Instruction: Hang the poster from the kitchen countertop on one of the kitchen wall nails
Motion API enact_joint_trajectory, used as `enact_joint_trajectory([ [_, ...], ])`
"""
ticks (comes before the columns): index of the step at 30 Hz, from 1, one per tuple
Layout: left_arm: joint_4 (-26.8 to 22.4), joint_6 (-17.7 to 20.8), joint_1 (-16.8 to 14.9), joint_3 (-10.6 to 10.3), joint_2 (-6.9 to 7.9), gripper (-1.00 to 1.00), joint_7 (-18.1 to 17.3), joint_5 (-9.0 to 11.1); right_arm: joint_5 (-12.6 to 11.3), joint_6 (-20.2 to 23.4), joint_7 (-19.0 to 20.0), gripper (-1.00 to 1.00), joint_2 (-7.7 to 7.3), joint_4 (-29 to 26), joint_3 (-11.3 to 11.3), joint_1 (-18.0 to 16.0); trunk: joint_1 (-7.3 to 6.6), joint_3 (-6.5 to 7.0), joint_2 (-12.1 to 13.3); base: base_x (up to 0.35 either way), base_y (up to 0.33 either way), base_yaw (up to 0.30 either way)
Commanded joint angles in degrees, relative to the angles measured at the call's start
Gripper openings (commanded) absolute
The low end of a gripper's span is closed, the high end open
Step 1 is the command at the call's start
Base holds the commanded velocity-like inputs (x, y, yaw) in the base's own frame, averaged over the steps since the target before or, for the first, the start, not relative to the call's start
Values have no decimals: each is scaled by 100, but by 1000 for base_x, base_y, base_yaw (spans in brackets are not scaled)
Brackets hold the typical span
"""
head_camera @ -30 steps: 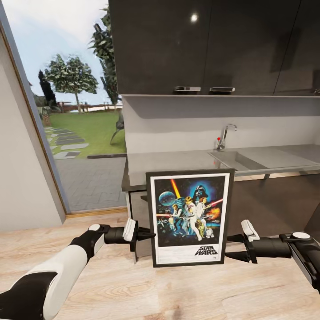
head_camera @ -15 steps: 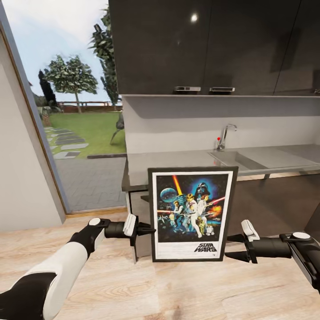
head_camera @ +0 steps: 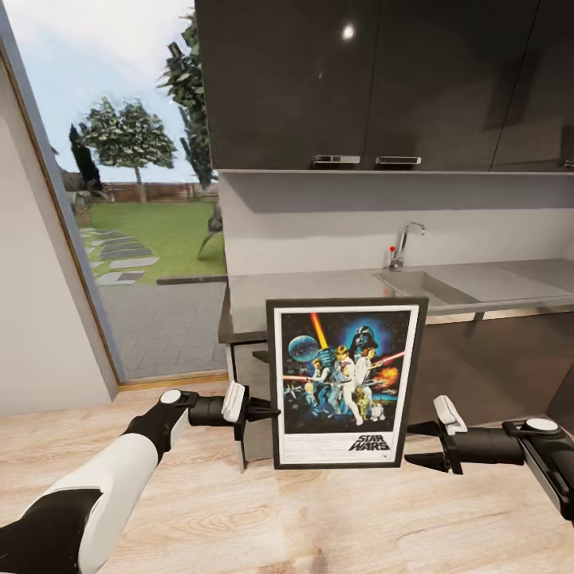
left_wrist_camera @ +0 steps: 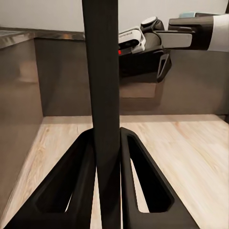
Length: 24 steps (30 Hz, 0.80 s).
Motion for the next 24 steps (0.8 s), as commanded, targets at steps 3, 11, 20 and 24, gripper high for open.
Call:
enact_joint_trajectory([
  [3, -1, -15, -6, 159, -9, -100, -14, 103, -26, 66, 35, 100, -21, 10, -4, 1, 0, -7, -4, 0, 0, 0],
  [11, 24, -15, -6, 164, -105, -100, -14, 105, -21, 58, 27, 100, -42, 295, -21, -145, 0, -7, -4, 0, 0, 0],
  [20, 25, -15, -6, 165, -183, -100, -14, 105, -24, -449, 34, 100, -44, 963, -13, -496, 0, -7, -4, 0, 0, 0],
  [24, 25, -15, -6, 165, -248, -100, -14, 104, -22, -506, 34, 100, -44, 1032, -5, -529, 0, -7, -4, 0, 0, 0],
])
